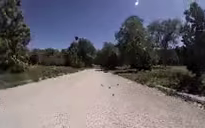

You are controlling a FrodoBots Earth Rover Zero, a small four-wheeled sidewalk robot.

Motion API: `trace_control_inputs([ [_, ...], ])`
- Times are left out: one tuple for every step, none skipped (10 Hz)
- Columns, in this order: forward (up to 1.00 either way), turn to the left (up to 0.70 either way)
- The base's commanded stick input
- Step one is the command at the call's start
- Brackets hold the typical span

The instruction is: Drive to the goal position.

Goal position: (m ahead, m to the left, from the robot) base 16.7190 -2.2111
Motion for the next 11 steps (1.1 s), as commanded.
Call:
trace_control_inputs([
  [0.70, 0.01],
  [0.70, 0.01],
  [0.70, 0.01],
  [0.70, 0.13],
  [0.70, 0.23],
  [0.70, 0.25],
  [0.70, 0.22],
  [0.70, 0.01],
  [0.70, 0.01],
  [0.70, 0.01],
  [0.70, 0.01],
])
